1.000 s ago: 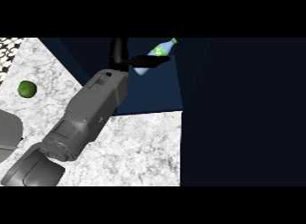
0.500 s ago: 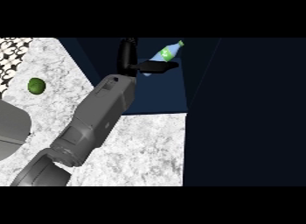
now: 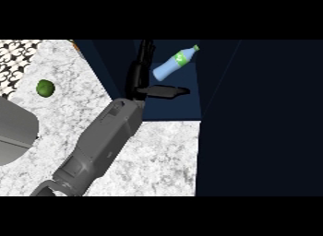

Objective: Pick up the bottled water, place it into the cabinet and close the cabinet

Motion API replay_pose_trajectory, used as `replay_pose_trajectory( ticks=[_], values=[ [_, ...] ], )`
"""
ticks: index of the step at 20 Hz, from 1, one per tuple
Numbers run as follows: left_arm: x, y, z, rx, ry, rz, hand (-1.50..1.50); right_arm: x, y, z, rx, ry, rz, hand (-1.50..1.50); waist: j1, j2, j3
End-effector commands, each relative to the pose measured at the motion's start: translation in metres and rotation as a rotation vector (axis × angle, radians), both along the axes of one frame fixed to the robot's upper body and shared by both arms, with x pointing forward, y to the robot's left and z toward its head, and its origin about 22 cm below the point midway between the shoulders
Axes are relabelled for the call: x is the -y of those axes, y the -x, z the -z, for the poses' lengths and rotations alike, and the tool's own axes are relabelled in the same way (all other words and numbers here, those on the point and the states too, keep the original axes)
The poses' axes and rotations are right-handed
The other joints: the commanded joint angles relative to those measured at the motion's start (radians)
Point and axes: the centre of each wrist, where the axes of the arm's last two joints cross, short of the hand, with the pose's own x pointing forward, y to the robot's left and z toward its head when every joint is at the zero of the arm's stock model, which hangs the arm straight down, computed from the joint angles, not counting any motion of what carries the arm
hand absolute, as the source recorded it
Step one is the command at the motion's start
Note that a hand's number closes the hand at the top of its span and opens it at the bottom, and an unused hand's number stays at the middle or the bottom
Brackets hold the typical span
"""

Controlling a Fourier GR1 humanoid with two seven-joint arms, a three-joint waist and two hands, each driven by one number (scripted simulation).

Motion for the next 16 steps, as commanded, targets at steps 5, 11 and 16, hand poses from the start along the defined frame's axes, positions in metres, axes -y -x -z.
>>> replay_pose_trajectory(
  ticks=[5,11,16],
  values=[
    [0.01,0.056,0.022,0.004,0.15,0.178,-1.5,0.0,0.013,-0.023,0.021,0.008,0.028,-1.5,0.012,-0.006,0.0],
    [0.009,0.088,0.013,0.057,0.166,0.24,-1.5,-0.011,0.014,-0.034,0.017,0.053,0.022,-1.5,0.01,-0.003,0.0],
    [-0.012,0.135,0.021,0.021,0.2,0.281,1.5,-0.008,0.007,-0.035,0.038,0.101,-0.124,-1.5,0.026,-0.003,0.0]
  ],
)
